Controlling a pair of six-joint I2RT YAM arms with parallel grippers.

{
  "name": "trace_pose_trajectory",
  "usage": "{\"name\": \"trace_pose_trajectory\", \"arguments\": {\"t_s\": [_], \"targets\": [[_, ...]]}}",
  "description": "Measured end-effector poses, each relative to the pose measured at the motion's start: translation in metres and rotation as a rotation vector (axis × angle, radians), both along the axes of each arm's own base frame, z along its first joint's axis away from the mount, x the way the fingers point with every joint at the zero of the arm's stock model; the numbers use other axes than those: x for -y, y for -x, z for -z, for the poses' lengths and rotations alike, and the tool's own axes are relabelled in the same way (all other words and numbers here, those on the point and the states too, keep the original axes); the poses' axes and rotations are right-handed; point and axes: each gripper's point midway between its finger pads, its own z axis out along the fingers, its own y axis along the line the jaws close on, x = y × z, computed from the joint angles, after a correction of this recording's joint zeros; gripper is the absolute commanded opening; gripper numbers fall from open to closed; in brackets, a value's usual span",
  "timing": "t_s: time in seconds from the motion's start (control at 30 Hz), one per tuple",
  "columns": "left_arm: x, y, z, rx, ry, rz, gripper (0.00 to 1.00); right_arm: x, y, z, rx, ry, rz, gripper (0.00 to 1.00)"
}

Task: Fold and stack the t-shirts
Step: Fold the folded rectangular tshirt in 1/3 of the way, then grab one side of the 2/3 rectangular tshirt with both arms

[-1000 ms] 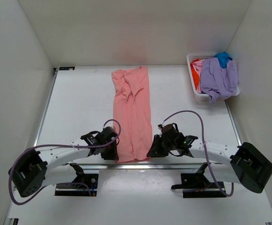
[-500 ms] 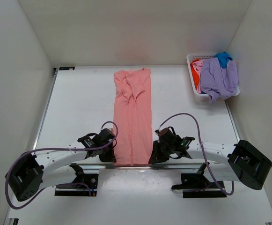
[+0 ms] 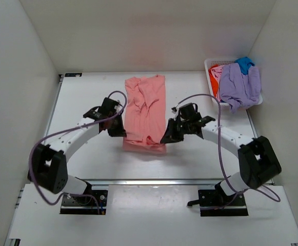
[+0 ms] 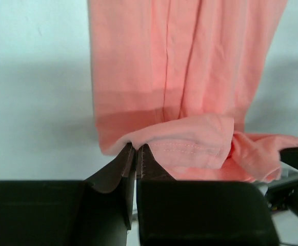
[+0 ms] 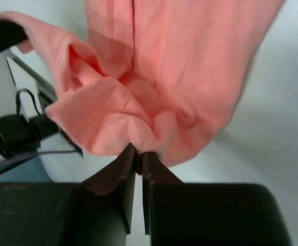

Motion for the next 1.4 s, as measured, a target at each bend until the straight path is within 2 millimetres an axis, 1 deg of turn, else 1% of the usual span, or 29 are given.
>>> {"name": "trace_pose_trajectory", "arguments": {"t_s": [0.1, 0.2, 0.23, 0.33, 0.37, 0.4, 0.43, 0.47, 0.5, 0.57, 0.63, 0.7, 0.73, 0.8, 0.87, 0.93, 1.0, 1.1, 1.17, 1.2, 1.23, 1.33, 1.37, 1.4], "targets": [[-0.005, -0.028, 0.01, -0.016, -0.018, -0.01, 0.0, 0.001, -0.035, -0.003, 0.011, 0.005, 0.01, 0.01], [-0.006, -0.053, 0.019, -0.036, -0.025, -0.016, 0.0, -0.001, -0.063, -0.004, 0.02, 0.015, 0.006, 0.01], [-0.006, -0.06, 0.02, -0.039, -0.024, -0.016, 0.0, -0.001, -0.071, -0.004, 0.023, 0.016, 0.003, 0.0], [-0.004, -0.087, 0.021, -0.031, -0.018, -0.019, 0.0, 0.001, -0.096, -0.003, 0.03, 0.015, 0.009, 0.0], [-0.003, -0.097, 0.02, -0.025, -0.012, -0.02, 0.03, 0.004, -0.104, -0.002, 0.032, 0.017, 0.014, 0.0], [-0.002, -0.107, 0.02, -0.02, -0.005, -0.023, 0.13, 0.006, -0.113, 0.0, 0.034, 0.02, 0.019, 0.01], [-0.002, -0.116, 0.02, -0.015, 0.0, -0.026, 0.24, 0.007, -0.121, 0.001, 0.035, 0.022, 0.024, 0.11], [-0.002, -0.127, 0.019, -0.014, 0.003, -0.031, 0.25, 0.01, -0.132, 0.003, 0.031, 0.028, 0.032, 0.24], [-0.003, -0.138, 0.019, -0.004, 0.007, -0.038, 0.27, 0.011, -0.142, 0.004, 0.036, 0.03, 0.037, 0.29], [-0.008, -0.158, 0.016, 0.018, 0.021, -0.062, 0.39, 0.013, -0.164, 0.005, 0.064, 0.037, 0.043, 0.43], [-0.018, -0.17, 0.014, 0.034, 0.039, -0.101, 0.42, 0.017, -0.18, 0.001, 0.099, 0.046, 0.056, 0.53], [-0.029, -0.175, 0.01, 0.056, 0.062, -0.148, 0.44, 0.025, -0.188, -0.006, 0.134, 0.056, 0.073, 0.55], [-0.036, -0.173, 0.01, 0.063, 0.067, -0.169, 0.44, 0.03, -0.188, -0.008, 0.147, 0.059, 0.084, 0.56], [-0.048, -0.158, 0.012, 0.055, 0.068, -0.199, 0.45, 0.038, -0.181, -0.008, 0.152, 0.063, 0.099, 0.55], [-0.051, -0.139, 0.015, 0.045, 0.067, -0.205, 0.46, 0.046, -0.162, -0.003, 0.137, 0.066, 0.108, 0.55], [-0.046, -0.115, 0.024, 0.029, 0.066, -0.189, 0.47, 0.054, -0.137, 0.009, 0.097, 0.07, 0.125, 0.57], [-0.036, -0.085, 0.039, -0.006, 0.059, -0.161, 0.48, 0.057, -0.11, 0.024, 0.055, 0.073, 0.128, 0.58], [-0.025, -0.042, 0.066, -0.072, 0.044, -0.126, 0.5, 0.052, -0.067, 0.05, -0.023, 0.073, 0.119, 0.62], [-0.023, -0.021, 0.08, -0.114, 0.033, -0.121, 0.5, 0.048, -0.045, 0.065, -0.073, 0.063, 0.118, 0.63], [-0.02, -0.015, 0.084, -0.131, 0.041, -0.127, 0.49, 0.042, -0.037, 0.066, -0.098, 0.028, 0.112, 0.63], [-0.02, -0.016, 0.083, -0.116, 0.042, -0.131, 0.5, 0.037, -0.034, 0.065, -0.094, 0.012, 0.112, 0.63], [-0.017, -0.022, 0.08, -0.076, 0.046, -0.151, 0.5, 0.027, -0.037, 0.063, -0.071, -0.03, 0.124, 0.61], [-0.016, -0.024, 0.08, -0.066, 0.048, -0.158, 0.5, 0.024, -0.039, 0.062, -0.065, -0.04, 0.132, 0.59], [-0.015, -0.025, 0.08, -0.061, 0.05, -0.165, 0.5, 0.021, -0.041, 0.062, -0.059, -0.049, 0.133, 0.52]]}}
